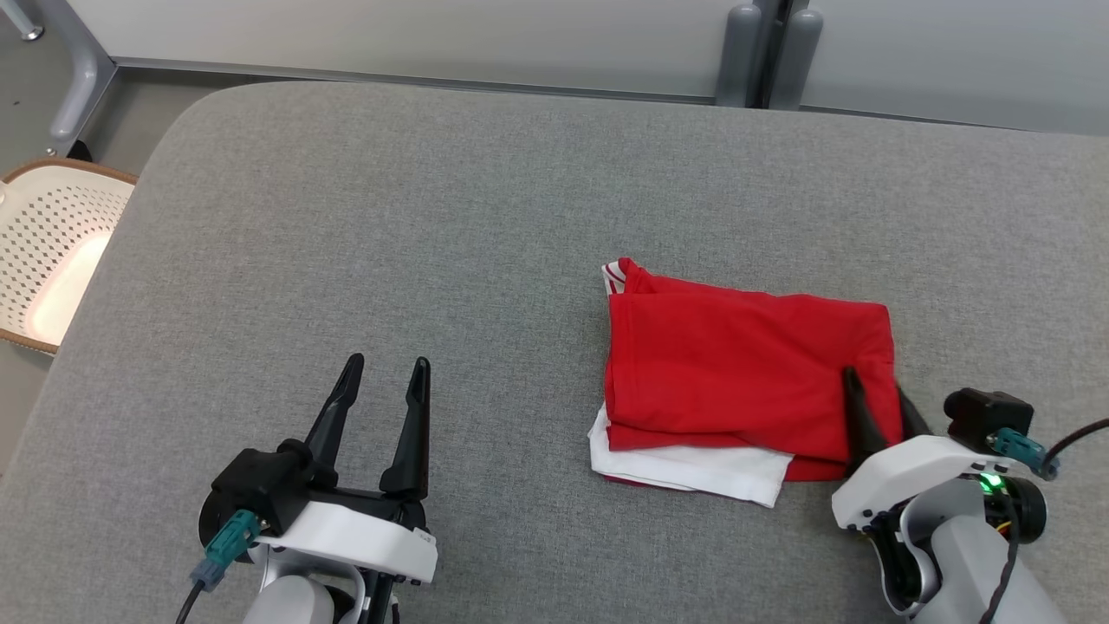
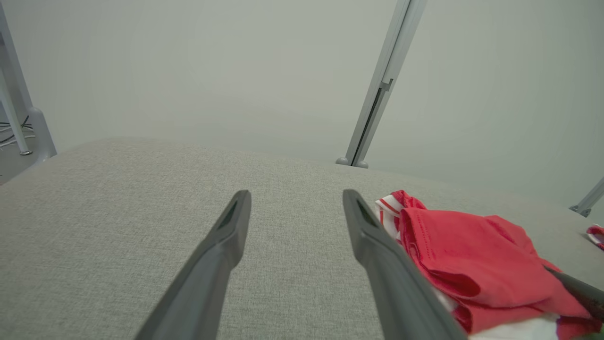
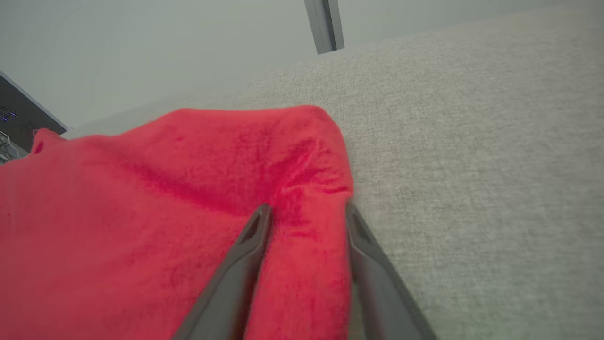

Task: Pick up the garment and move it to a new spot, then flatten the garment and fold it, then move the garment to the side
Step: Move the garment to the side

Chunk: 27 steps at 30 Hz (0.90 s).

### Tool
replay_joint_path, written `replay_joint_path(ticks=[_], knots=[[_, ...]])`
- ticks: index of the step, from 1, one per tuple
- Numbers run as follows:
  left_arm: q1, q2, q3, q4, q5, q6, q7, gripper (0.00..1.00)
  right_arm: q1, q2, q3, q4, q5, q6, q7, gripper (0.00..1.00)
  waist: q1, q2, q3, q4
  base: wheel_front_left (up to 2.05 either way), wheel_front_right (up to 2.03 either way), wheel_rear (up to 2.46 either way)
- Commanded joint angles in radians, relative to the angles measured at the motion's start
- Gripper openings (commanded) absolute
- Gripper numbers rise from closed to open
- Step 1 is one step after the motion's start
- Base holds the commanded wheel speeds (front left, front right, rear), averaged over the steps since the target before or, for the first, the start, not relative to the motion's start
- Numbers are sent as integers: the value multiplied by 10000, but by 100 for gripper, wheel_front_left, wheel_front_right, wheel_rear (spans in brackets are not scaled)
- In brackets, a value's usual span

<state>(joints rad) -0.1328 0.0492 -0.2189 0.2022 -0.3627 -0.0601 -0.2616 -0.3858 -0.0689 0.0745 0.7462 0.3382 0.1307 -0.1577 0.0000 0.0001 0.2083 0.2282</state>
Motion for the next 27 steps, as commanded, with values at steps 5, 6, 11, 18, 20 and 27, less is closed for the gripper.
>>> replay_joint_path(ticks=[5,6,11,18,20,27], knots=[[-187,30,-98,24,372,6,-41,100,-296,-361,243,151,-337,-2,-708,0,0,-1,-57,-181,0,0,0],[-205,30,-166,9,469,-3,-41,100,-338,-446,339,87,-528,-2,-803,0,0,-1,-62,-246,0,0,0],[-280,33,-358,-114,453,0,-41,100,-550,-935,869,-374,-1536,-2,-1022,0,0,-1,-26,-706,0,0,0],[-712,35,-599,-2,751,-127,-41,100,-1027,-2116,1589,-1508,-2528,-4,-1085,0,0,-1,317,-1901,0,0,0],[-920,35,-758,93,913,-199,-41,100,-1191,-2536,1720,-1762,-2537,-5,-1085,0,0,-1,490,-2262,0,0,0],[-1809,38,-1085,333,1382,-369,-42,100,-2059,-3872,1868,-2294,-1939,-8,-911,0,0,-1,1507,-3637,0,0,0]])
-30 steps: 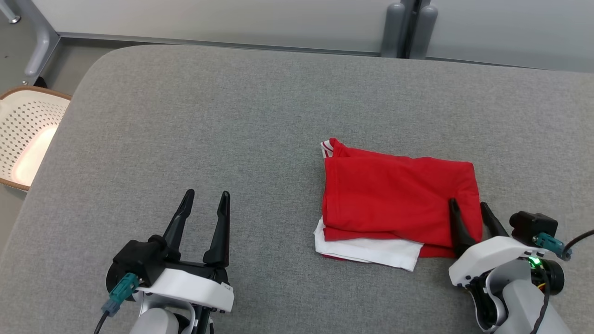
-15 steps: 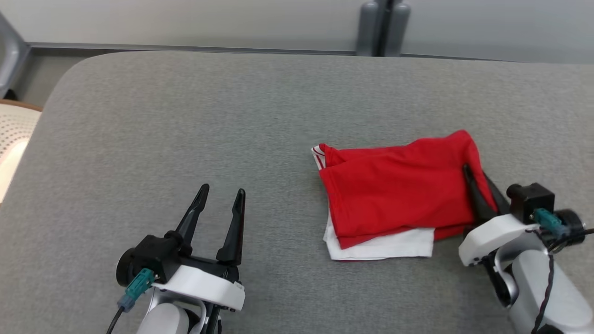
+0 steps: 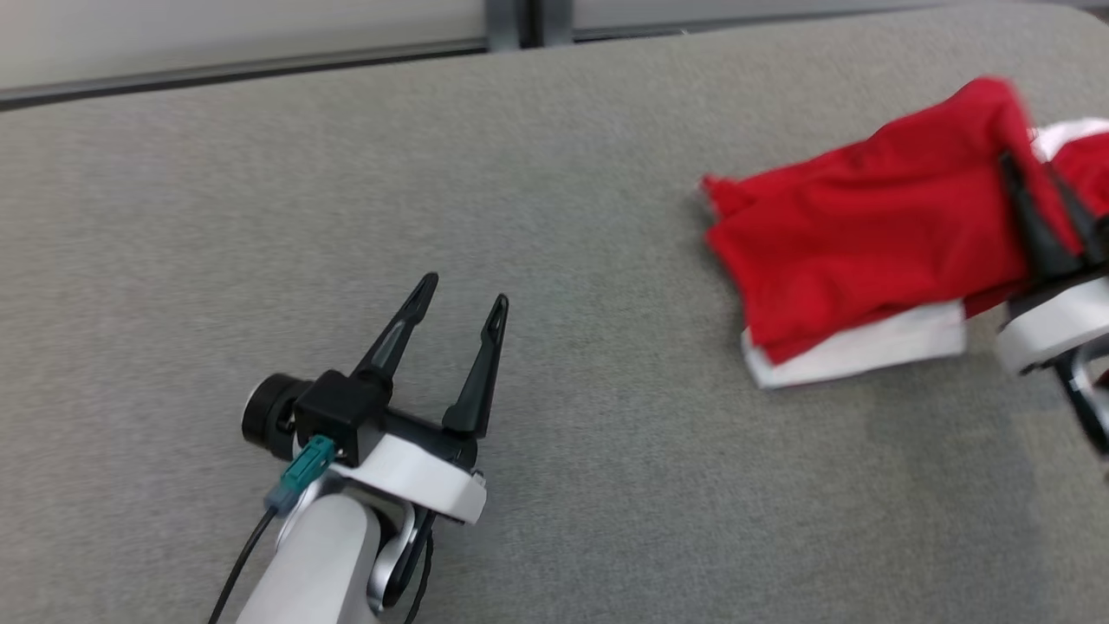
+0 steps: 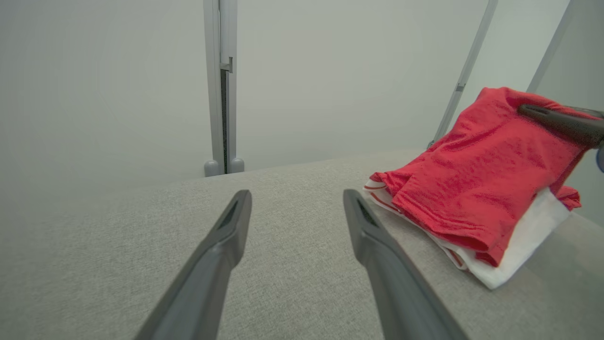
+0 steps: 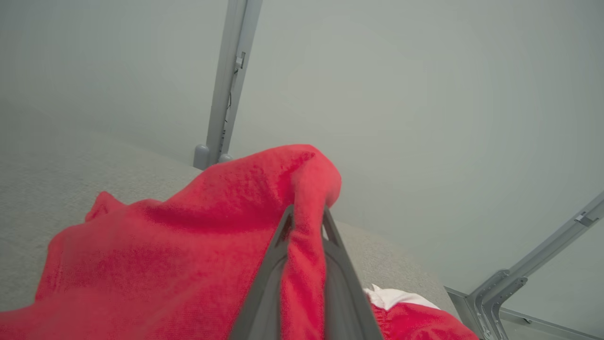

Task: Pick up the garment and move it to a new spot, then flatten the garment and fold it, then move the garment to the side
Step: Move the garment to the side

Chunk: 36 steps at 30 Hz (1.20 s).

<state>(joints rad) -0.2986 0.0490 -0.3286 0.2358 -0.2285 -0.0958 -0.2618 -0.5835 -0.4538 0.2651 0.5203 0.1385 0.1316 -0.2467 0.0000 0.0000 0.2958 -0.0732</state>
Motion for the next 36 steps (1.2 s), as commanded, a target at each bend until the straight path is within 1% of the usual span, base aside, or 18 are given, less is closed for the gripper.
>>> replay_joint_path(ticks=[1,4,8,12,17,24,25,26,27,33,36], knots=[[-301,40,-22,47,123,-30,-38,100,-214,-155,-94,-25,307,-18,19,0,0,0,834,-790,0,0,0],[-760,46,-129,184,378,-98,-40,100,-627,-826,-290,275,698,-18,50,0,0,0,1432,-1194,0,0,0],[-1253,50,-223,356,628,-184,-40,100,-1088,-1297,-534,882,1174,-18,-26,0,0,0,2123,-1563,0,0,0],[-1626,50,-427,457,856,-247,-38,100,-1394,-1719,-615,1366,1414,-18,-115,0,0,0,2655,-1710,0,0,0],[-1651,57,-481,680,1001,-295,5,100,-1737,-1837,-877,1944,1692,-20,-195,0,0,0,2857,-1815,0,0,0],[-1609,71,-489,409,797,-332,5,100,-1750,-1714,-1227,2516,1524,-20,-192,0,0,0,2559,-1562,0,0,0],[-1597,71,-502,381,785,-336,4,100,-1803,-1723,-1395,2522,1547,-20,-193,36,0,0,2514,-1530,0,0,0],[-1565,69,-509,352,750,-338,4,100,-1811,-1704,-1540,2538,1557,-20,-194,98,0,0,2468,-1493,0,0,0],[-1532,68,-525,322,709,-338,-12,100,-1782,-1655,-1645,2573,1570,-20,-193,100,0,0,2419,-1452,0,0,0],[-1351,53,-552,196,475,-259,-18,100,-1592,-1511,-1847,2585,1428,-18,-194,100,0,0,1997,-1203,0,0,0],[-1198,40,-552,74,252,-186,-21,100,-1462,-1323,-1906,2246,1365,-18,-193,100,0,0,1601,-995,0,0,0]])
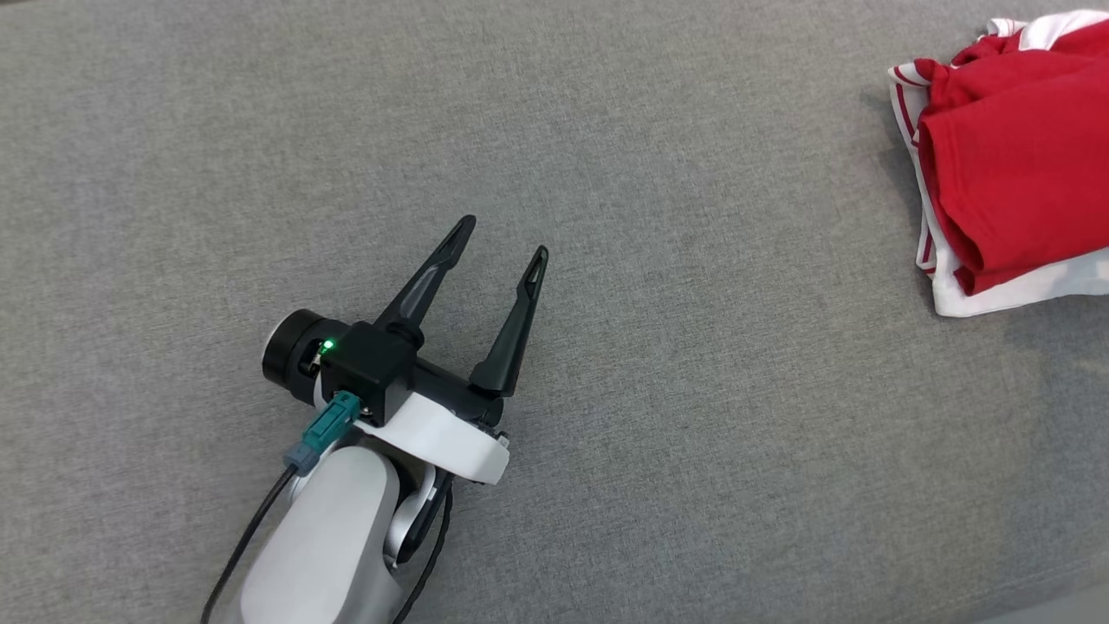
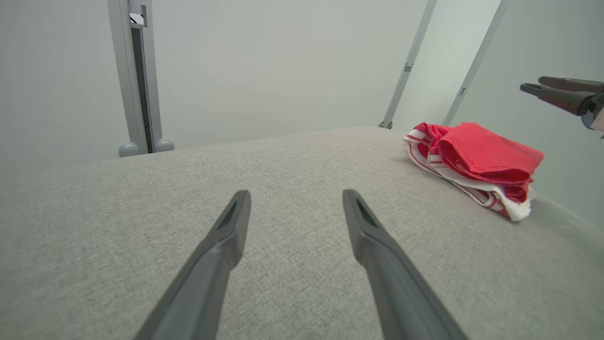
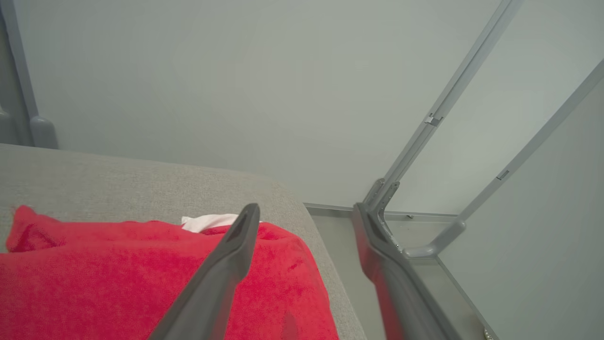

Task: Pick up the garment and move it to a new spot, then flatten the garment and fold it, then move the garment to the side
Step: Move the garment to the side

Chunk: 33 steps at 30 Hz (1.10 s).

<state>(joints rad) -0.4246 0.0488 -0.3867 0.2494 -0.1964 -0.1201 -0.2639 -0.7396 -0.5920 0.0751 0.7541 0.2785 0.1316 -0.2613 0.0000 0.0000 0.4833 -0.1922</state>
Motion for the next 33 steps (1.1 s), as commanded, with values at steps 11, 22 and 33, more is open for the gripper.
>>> replay_joint_path(ticks=[11,22,33], knots=[[1122,42,712,-643,-765,446,-6,100,1636,1450,339,-2534,531,-18,-28,100,0,0,-2105,1380,0,0,0],[2487,37,1247,-672,-1067,607,-6,100,4060,3239,74,-4441,903,-18,-29,100,0,0,-3382,2475,0,0,0],[3385,41,1210,-698,-1694,885,-6,100,6159,4498,-296,-5383,-175,-12,-29,100,0,0,-3942,2911,0,0,0]])
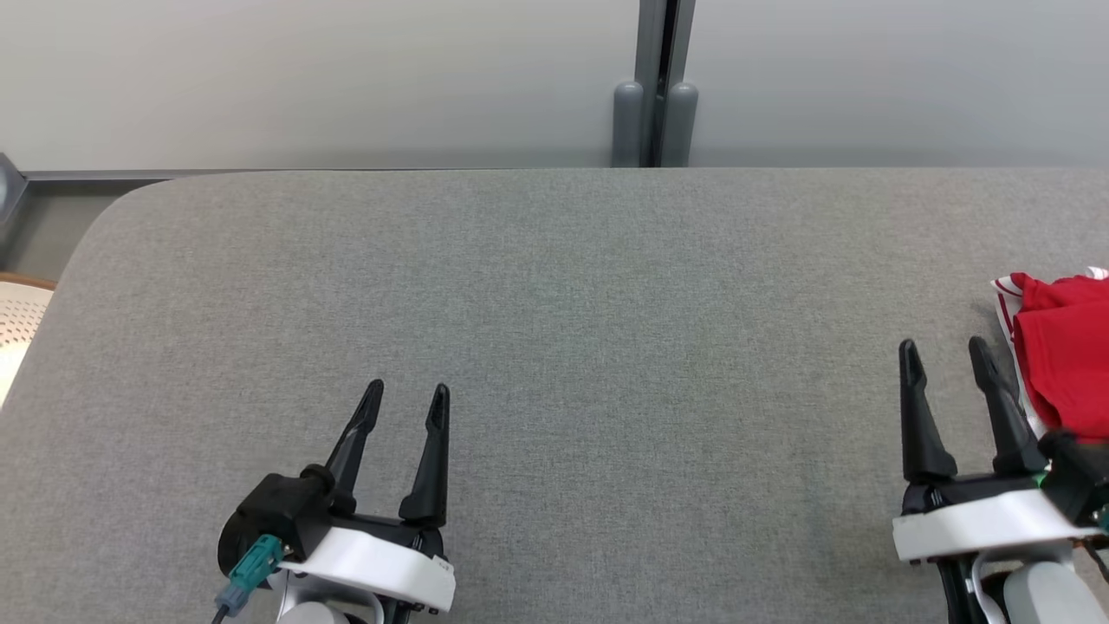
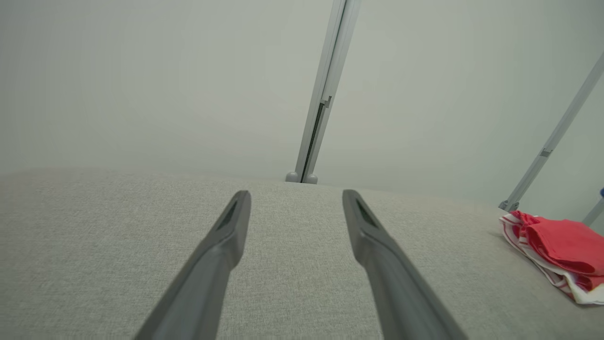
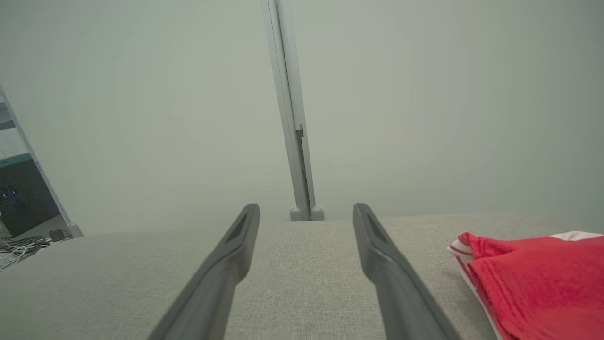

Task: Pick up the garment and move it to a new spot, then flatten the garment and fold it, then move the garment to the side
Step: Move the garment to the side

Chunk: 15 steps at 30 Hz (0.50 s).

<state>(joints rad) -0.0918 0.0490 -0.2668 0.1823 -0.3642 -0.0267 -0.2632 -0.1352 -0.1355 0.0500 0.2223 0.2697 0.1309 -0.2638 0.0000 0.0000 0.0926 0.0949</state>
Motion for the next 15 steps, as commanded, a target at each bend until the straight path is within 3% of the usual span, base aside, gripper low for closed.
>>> replay_joint_path(ticks=[1,15], knots=[[93,37,18,-15,-14,-61,-14,100,199,-26,-54,-103,-144,-4,-4,100,0,0,-51,53,0,0,0],[240,40,402,-108,346,86,-14,100,417,163,97,-8,-140,-3,-4,100,0,0,-139,31,0,0,0]])
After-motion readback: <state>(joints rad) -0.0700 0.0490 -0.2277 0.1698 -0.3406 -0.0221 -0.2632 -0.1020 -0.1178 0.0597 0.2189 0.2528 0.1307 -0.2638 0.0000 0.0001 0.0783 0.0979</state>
